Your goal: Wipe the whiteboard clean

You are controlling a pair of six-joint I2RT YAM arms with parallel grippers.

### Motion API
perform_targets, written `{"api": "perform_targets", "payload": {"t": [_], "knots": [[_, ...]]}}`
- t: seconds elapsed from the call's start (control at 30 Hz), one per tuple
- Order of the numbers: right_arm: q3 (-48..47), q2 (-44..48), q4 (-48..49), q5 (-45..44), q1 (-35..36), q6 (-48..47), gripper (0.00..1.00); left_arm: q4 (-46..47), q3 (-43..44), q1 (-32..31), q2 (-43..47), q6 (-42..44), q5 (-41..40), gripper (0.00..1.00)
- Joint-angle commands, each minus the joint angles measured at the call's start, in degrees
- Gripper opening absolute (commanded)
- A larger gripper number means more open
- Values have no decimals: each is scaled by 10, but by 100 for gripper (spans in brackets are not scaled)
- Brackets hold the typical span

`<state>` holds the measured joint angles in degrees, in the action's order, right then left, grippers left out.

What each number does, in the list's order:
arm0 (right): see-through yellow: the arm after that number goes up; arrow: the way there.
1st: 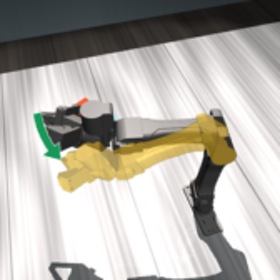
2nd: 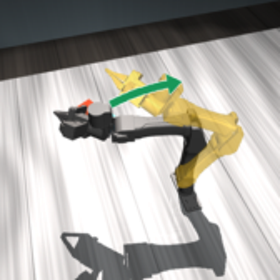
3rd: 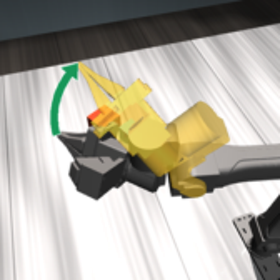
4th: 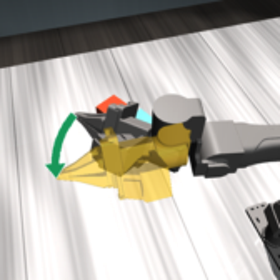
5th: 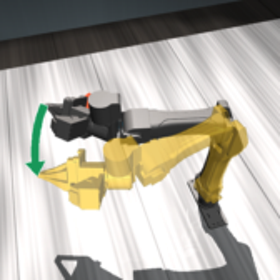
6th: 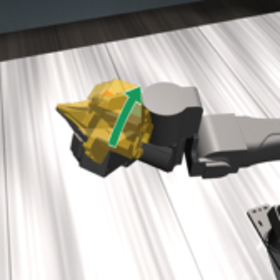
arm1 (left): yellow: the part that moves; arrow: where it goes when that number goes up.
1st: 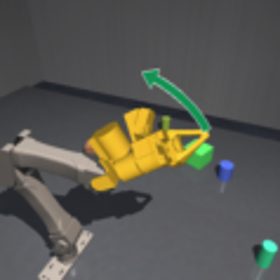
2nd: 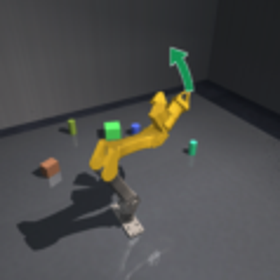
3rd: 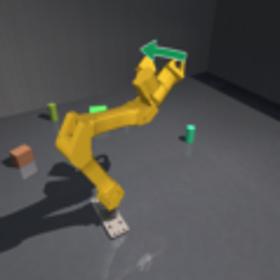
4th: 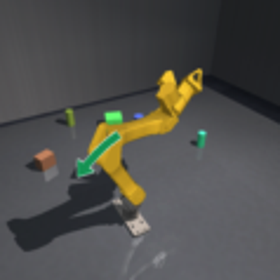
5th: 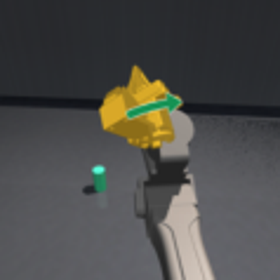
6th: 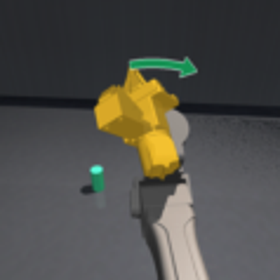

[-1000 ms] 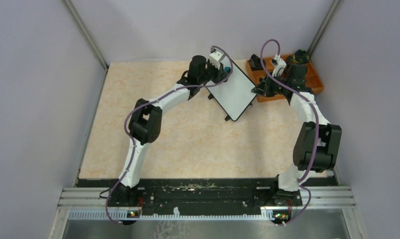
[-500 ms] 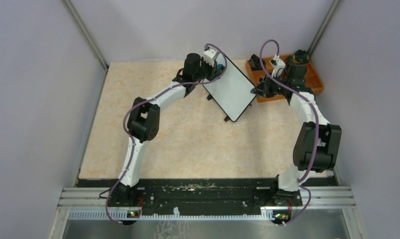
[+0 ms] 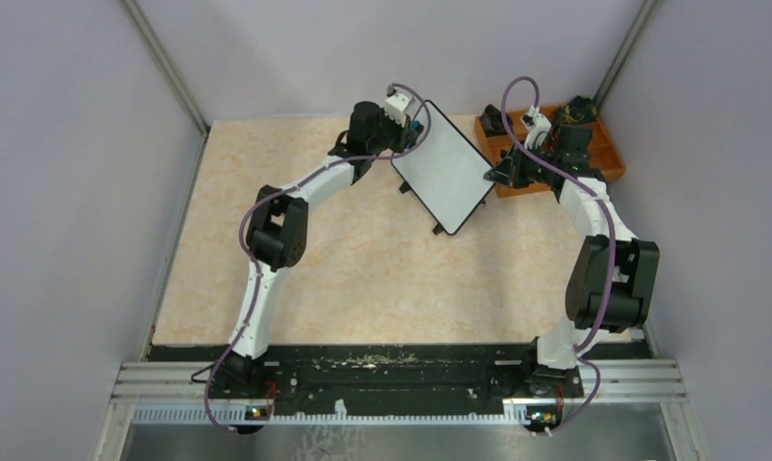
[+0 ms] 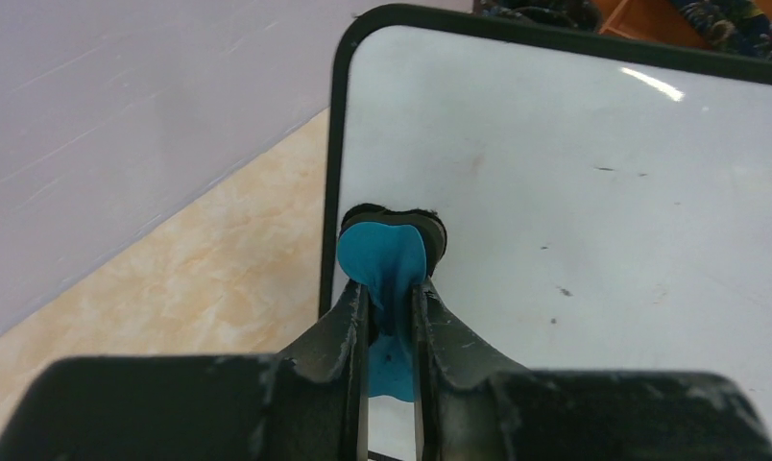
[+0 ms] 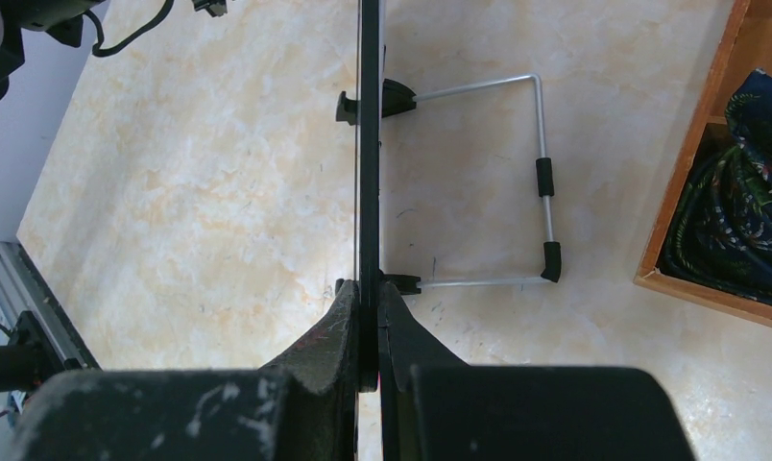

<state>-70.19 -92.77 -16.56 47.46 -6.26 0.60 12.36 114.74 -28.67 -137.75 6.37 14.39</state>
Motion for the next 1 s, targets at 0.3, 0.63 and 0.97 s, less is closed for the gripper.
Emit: {"api": "perform_targets", "payload": {"t": [0.3, 0.63, 0.97], "knots": [[2, -9, -59, 19, 15, -30, 0, -13, 23, 16, -23, 2, 3, 3], [-4, -14, -59, 20, 15, -30, 0, 41, -74, 5, 27, -49, 57, 2], [-3, -14, -60, 21, 16, -31, 0, 61, -108, -5, 54, -47, 45, 2]]}}
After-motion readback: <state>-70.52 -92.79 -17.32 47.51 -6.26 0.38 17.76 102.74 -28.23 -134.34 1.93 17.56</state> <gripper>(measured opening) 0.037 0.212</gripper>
